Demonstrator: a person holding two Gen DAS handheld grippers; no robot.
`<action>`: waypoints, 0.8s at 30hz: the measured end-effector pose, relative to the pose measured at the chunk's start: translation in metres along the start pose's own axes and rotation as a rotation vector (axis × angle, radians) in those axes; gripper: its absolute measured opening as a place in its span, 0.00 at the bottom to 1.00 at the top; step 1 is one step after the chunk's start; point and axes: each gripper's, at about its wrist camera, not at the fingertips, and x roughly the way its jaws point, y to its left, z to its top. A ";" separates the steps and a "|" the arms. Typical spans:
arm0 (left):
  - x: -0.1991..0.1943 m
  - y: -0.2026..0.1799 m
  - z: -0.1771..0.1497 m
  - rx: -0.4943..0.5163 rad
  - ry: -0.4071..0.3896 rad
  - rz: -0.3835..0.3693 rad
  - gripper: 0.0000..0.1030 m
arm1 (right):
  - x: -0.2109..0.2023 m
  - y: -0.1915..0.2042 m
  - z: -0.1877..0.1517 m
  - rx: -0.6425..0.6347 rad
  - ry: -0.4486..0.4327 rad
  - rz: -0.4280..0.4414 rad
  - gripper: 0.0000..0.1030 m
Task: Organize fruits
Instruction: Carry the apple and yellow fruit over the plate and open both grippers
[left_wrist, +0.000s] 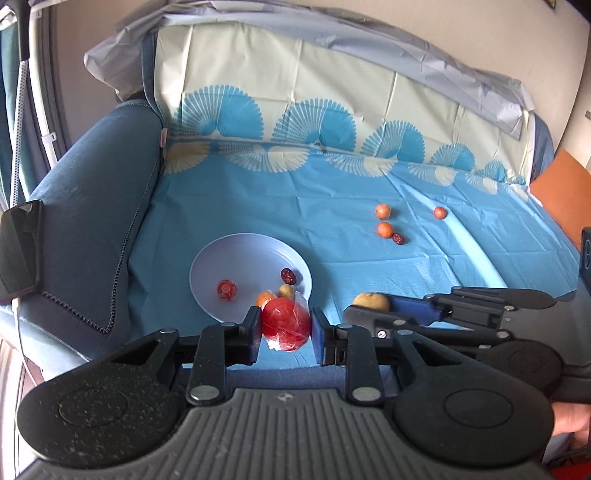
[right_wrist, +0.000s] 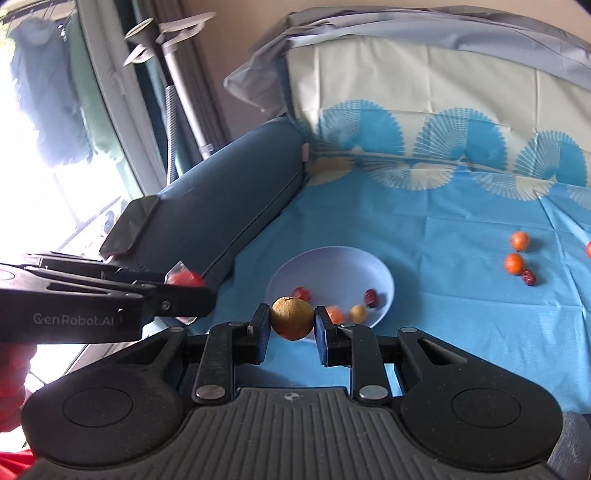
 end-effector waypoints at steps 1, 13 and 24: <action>-0.004 0.001 -0.002 -0.005 -0.006 -0.004 0.29 | -0.003 0.006 -0.001 -0.014 0.002 -0.002 0.25; -0.026 0.006 -0.015 -0.020 -0.054 -0.012 0.29 | -0.022 0.038 -0.013 -0.104 -0.032 -0.040 0.25; -0.032 0.013 -0.017 -0.053 -0.073 -0.004 0.29 | -0.022 0.046 -0.013 -0.137 -0.025 -0.030 0.25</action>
